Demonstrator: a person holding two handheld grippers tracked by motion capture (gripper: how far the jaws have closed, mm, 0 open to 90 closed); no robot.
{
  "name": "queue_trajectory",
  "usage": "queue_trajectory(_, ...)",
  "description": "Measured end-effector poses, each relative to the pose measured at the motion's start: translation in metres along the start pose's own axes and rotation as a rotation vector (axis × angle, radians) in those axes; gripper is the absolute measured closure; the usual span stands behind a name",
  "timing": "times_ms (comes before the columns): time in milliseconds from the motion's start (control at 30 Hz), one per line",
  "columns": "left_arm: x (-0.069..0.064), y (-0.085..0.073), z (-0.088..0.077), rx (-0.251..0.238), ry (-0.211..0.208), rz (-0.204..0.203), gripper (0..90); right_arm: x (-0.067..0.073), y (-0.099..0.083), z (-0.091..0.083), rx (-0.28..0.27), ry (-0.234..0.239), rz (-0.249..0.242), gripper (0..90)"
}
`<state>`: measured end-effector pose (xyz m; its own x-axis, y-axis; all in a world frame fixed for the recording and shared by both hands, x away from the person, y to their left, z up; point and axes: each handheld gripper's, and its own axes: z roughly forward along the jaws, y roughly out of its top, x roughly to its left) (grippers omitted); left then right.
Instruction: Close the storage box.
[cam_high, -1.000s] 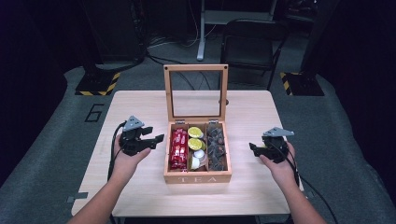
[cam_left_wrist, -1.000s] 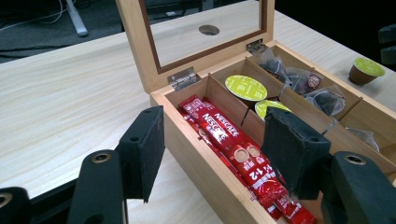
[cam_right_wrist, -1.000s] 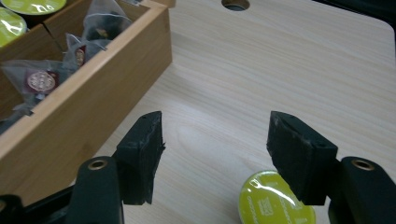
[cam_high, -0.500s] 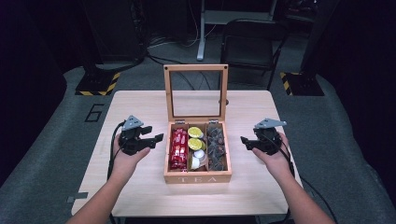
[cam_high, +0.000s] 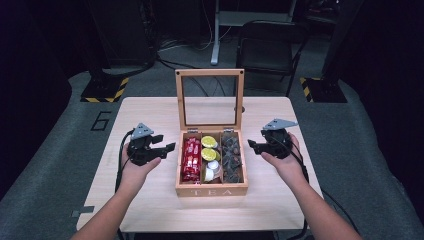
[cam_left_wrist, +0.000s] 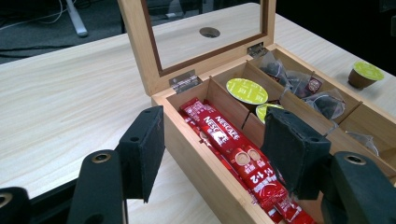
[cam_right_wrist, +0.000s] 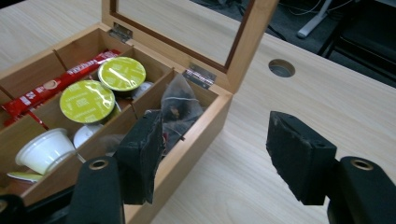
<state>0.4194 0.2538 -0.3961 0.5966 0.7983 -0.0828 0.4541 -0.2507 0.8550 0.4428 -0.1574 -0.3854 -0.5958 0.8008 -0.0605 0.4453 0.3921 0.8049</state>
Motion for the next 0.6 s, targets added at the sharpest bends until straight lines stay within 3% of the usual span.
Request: queue_trajectory(600,0.001,0.0,-0.001,-0.005,0.005,-0.002,39.0,0.009,0.024,0.009,-0.015,0.036,-0.009,35.2)
